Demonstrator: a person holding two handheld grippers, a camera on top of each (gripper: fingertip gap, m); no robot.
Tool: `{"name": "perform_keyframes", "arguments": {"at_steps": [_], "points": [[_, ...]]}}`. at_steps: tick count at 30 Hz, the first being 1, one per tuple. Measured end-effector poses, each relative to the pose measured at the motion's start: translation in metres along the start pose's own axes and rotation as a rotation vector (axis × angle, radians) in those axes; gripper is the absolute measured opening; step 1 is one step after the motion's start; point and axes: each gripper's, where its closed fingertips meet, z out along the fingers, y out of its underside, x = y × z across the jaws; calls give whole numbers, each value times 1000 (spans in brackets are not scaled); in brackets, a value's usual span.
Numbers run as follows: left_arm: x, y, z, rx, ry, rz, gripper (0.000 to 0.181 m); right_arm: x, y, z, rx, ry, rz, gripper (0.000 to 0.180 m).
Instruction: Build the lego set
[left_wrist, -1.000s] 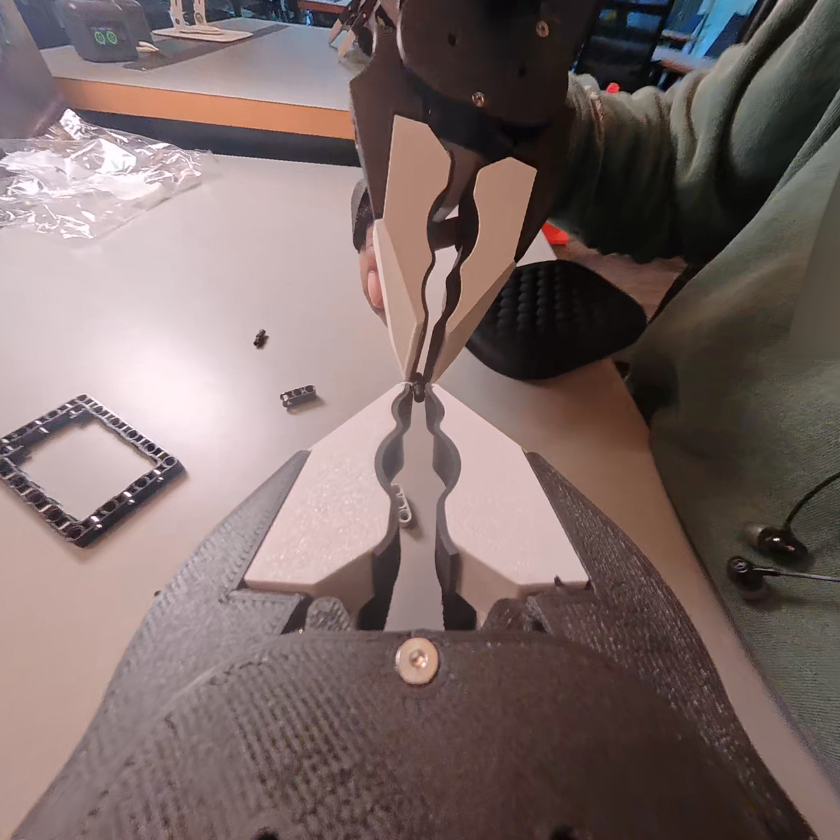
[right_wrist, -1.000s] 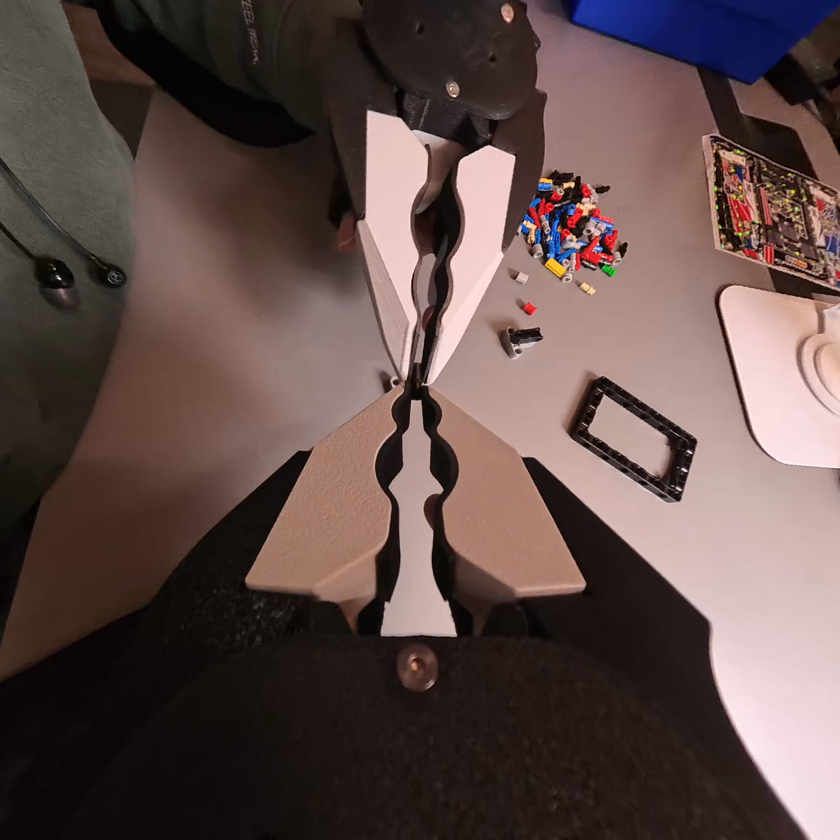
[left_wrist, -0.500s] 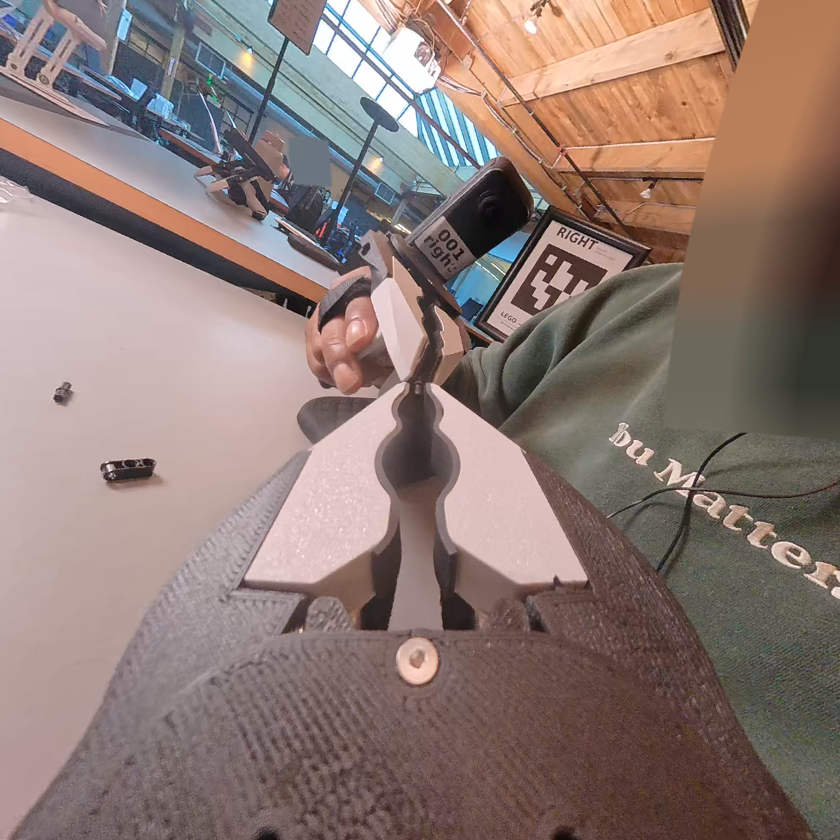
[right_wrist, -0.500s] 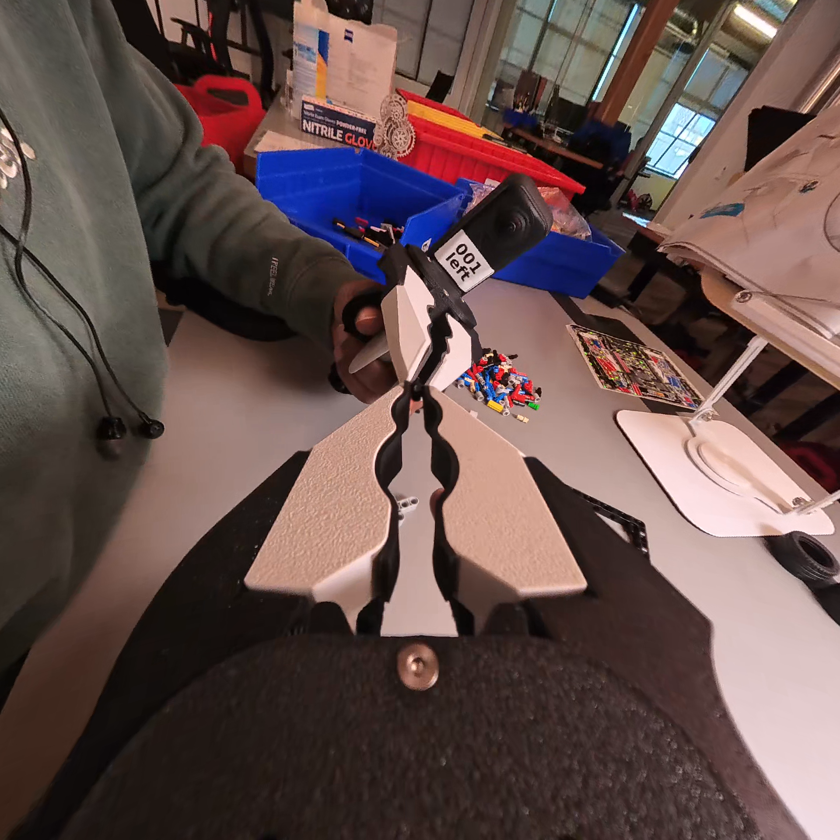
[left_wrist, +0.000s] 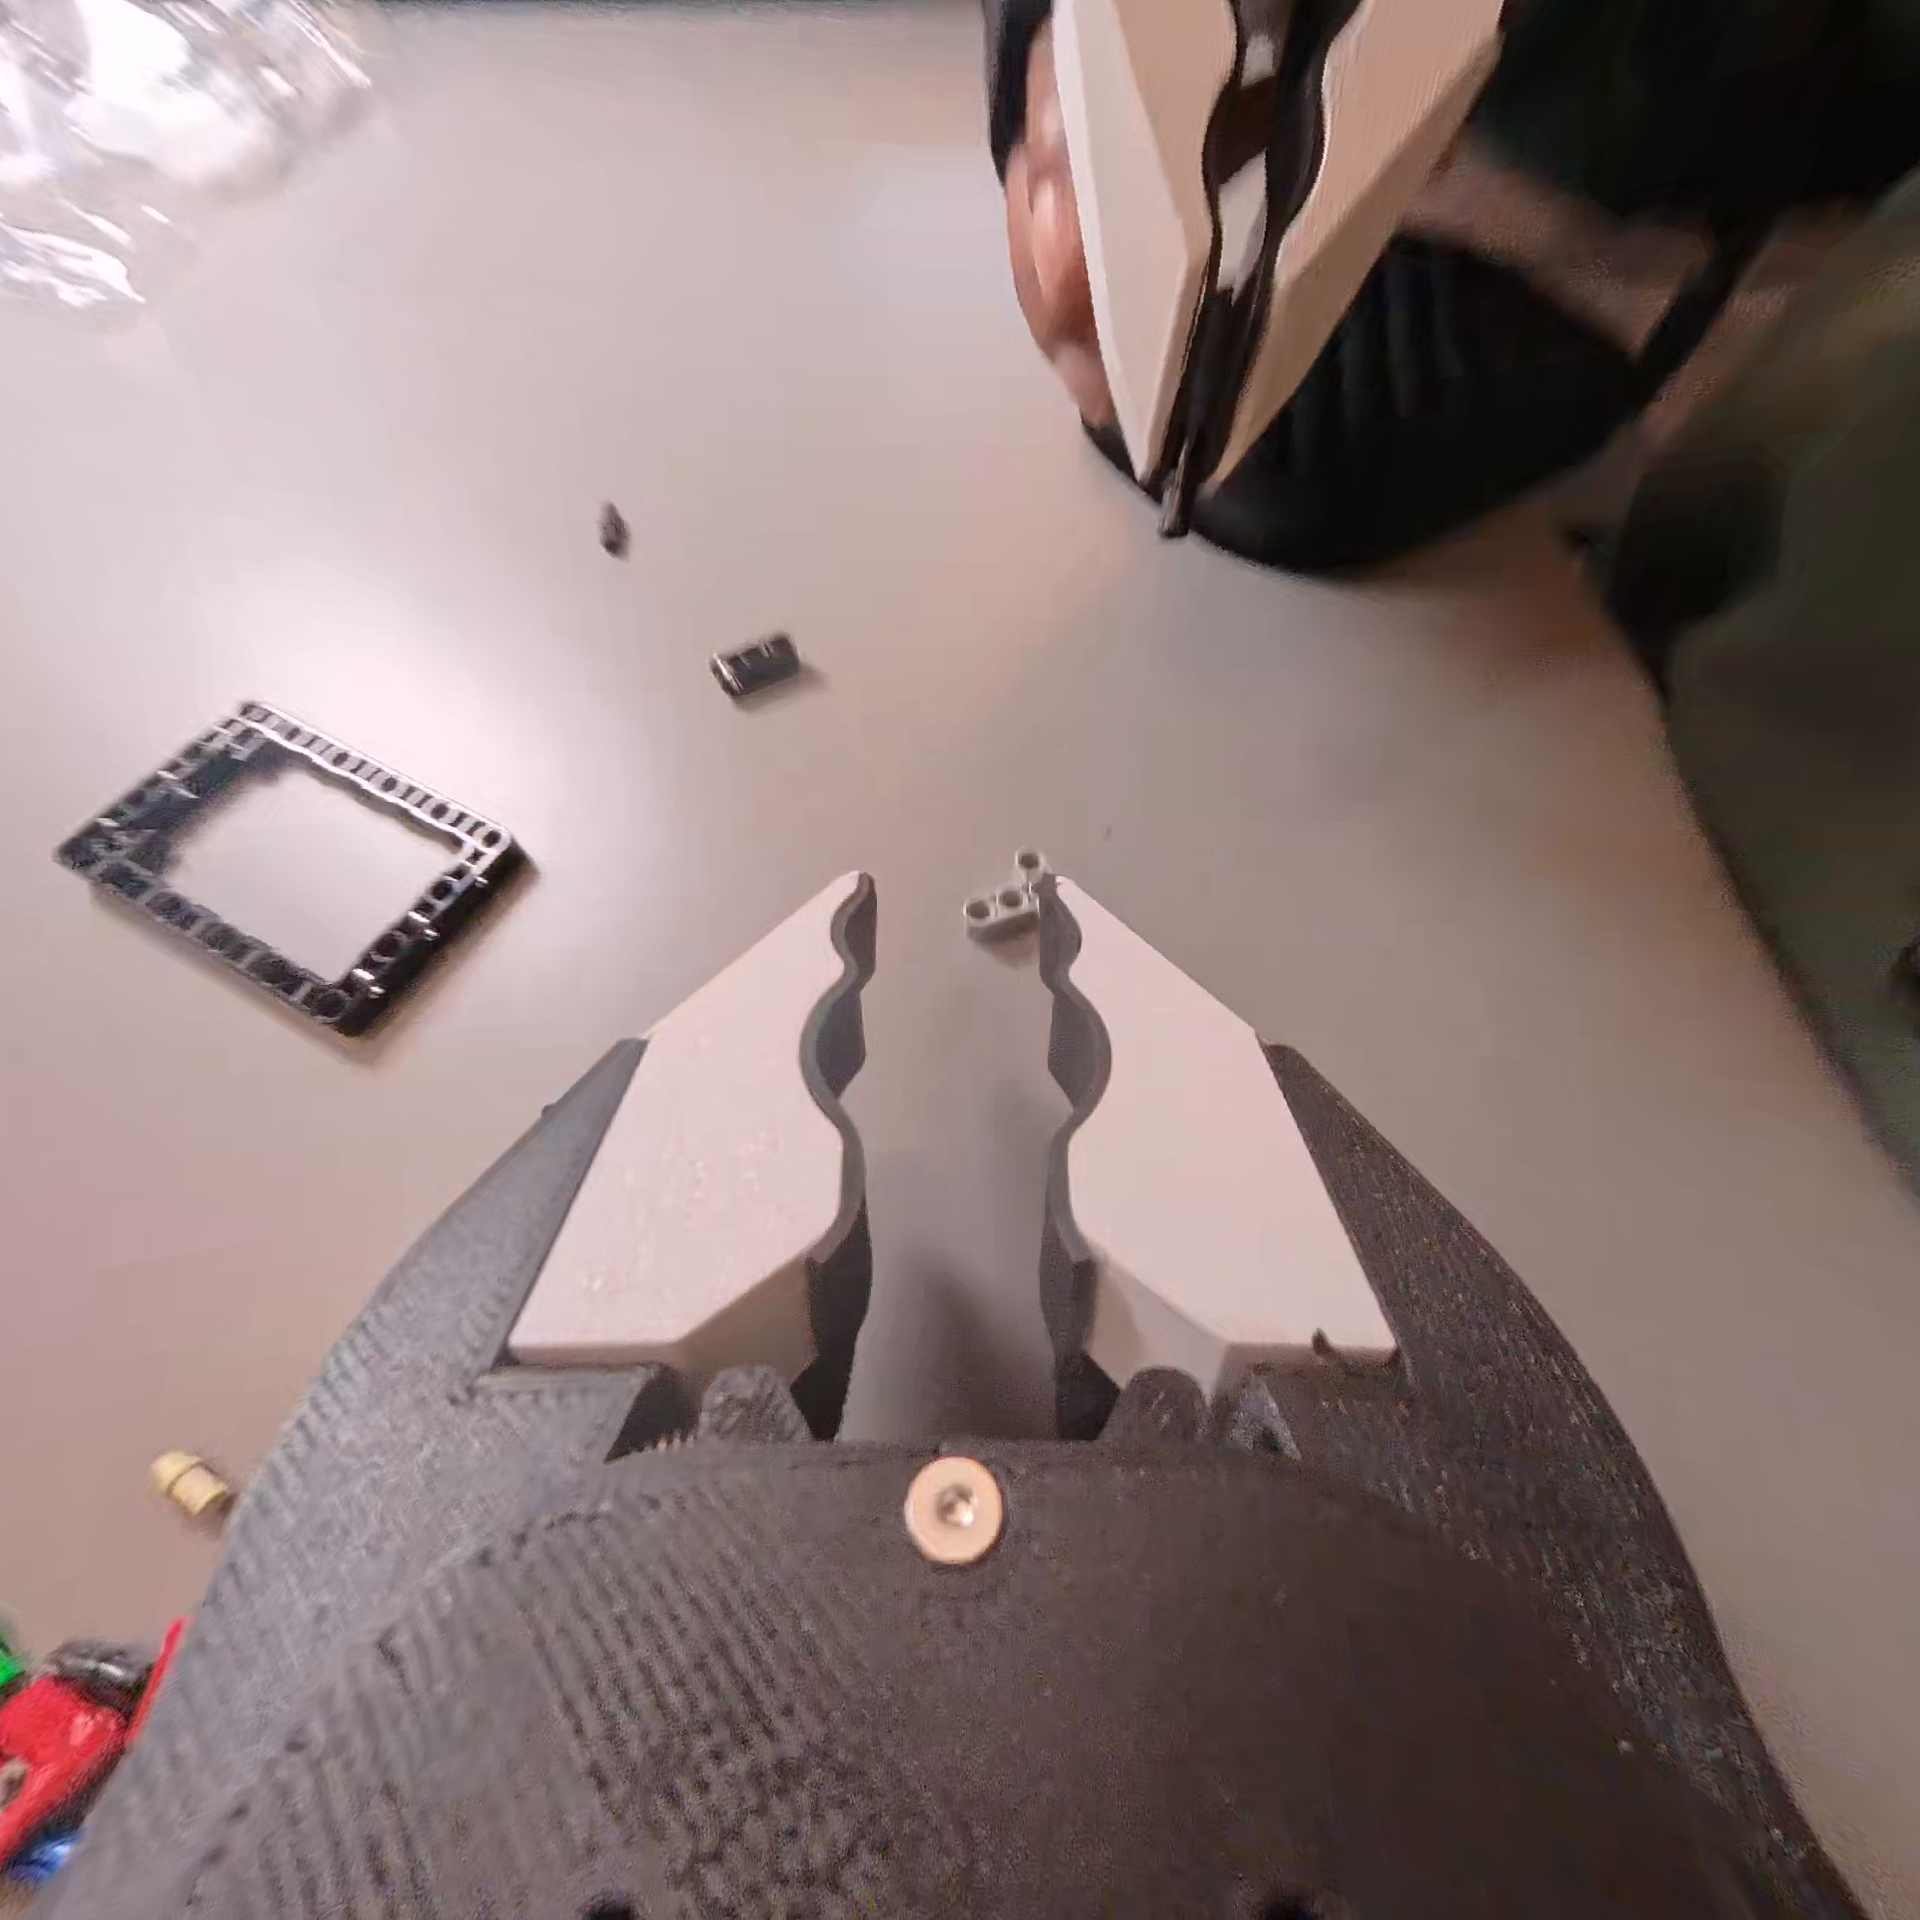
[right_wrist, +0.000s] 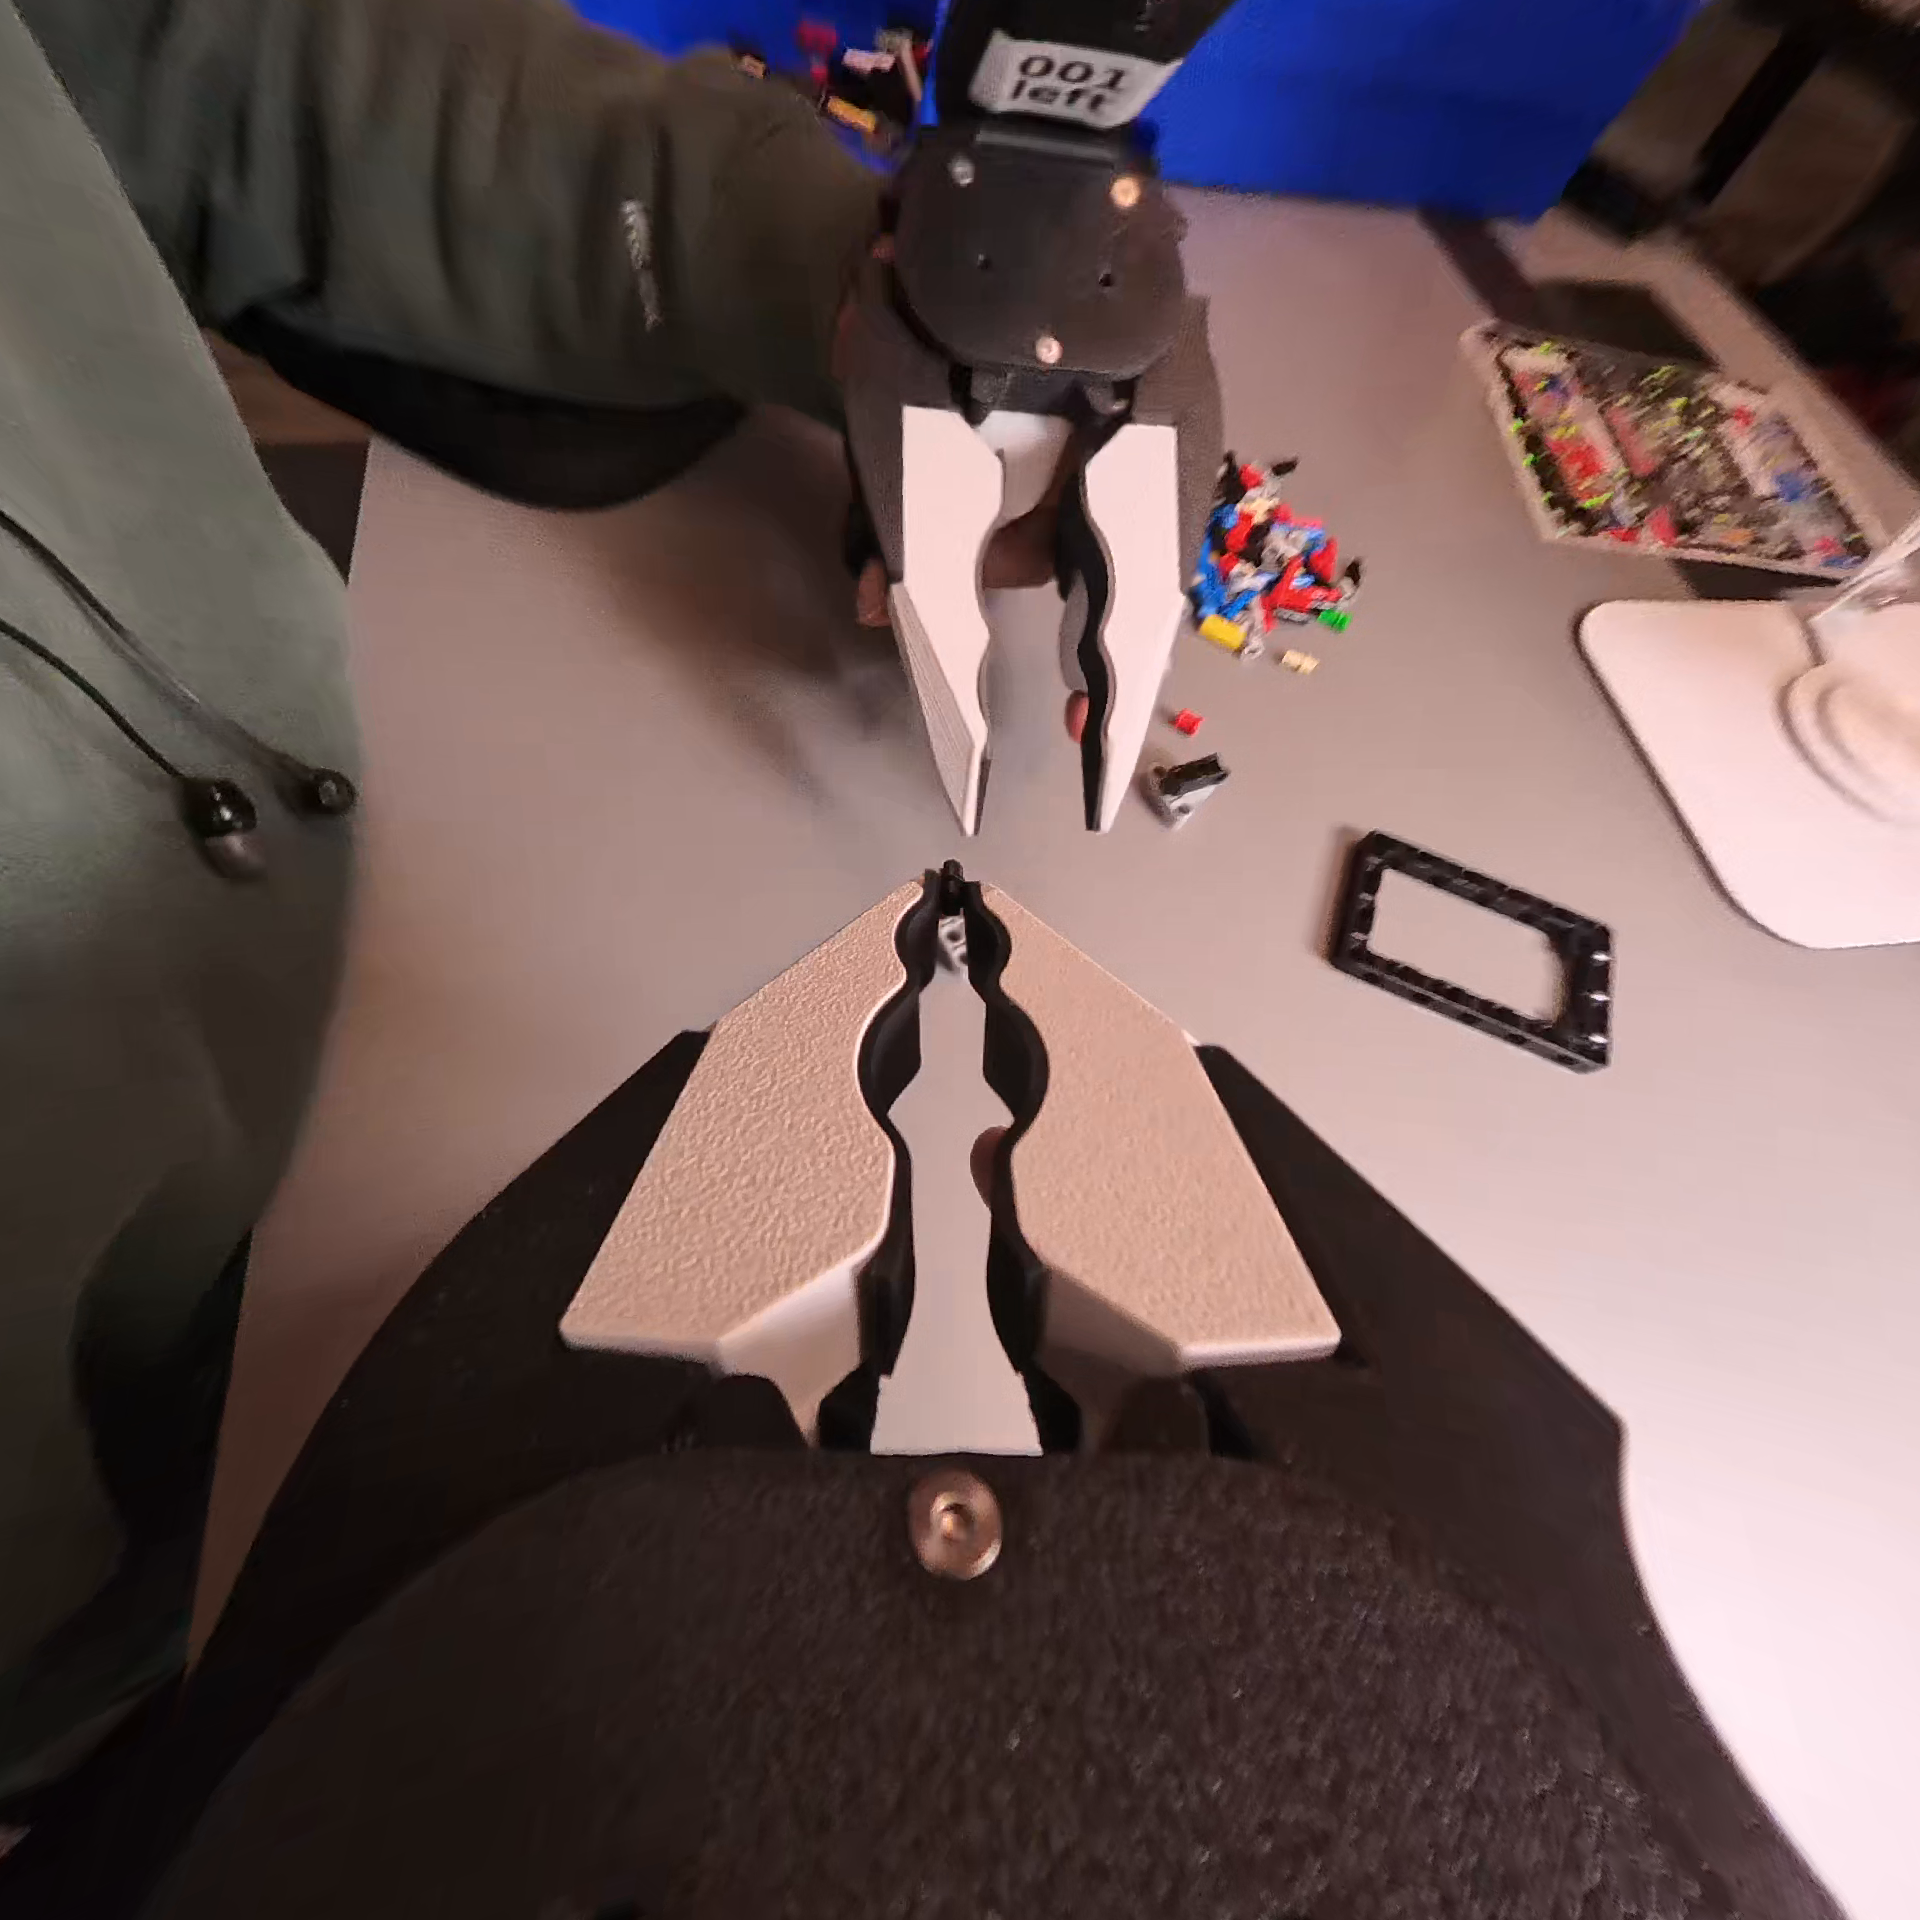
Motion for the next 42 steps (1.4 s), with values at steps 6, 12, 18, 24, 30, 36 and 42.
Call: {"name": "perform_keyframes", "arguments": {"at_steps": [6, 12, 18, 24, 30, 36, 42], "points": [[8, 25, 23, -223, 106, 176, 27, -7, 5, 8, -29, -37, 6, 2], [16, 26, 30, -279, 131, 230, 8, -6, 17, 12, -89, -20, 33, 2], [18, 26, 32, -263, 10, 135, 6, -1, 45, 20, -225, -3, 90, 2], [25, 23, 38, -339, -25, 104, 7, 0, 54, 36, -414, -78, 103, 2], [25, 23, 39, -308, -22, 68, 7, 0, 60, 42, -554, -115, 77, 2], [26, 22, 40, -292, -14, 43, 7, -3, 61, 41, -635, -119, 64, 2], [26, 18, 40, -254, -5, 18, 6, -2, 62, 39, -700, -127, 45, 2]]}}
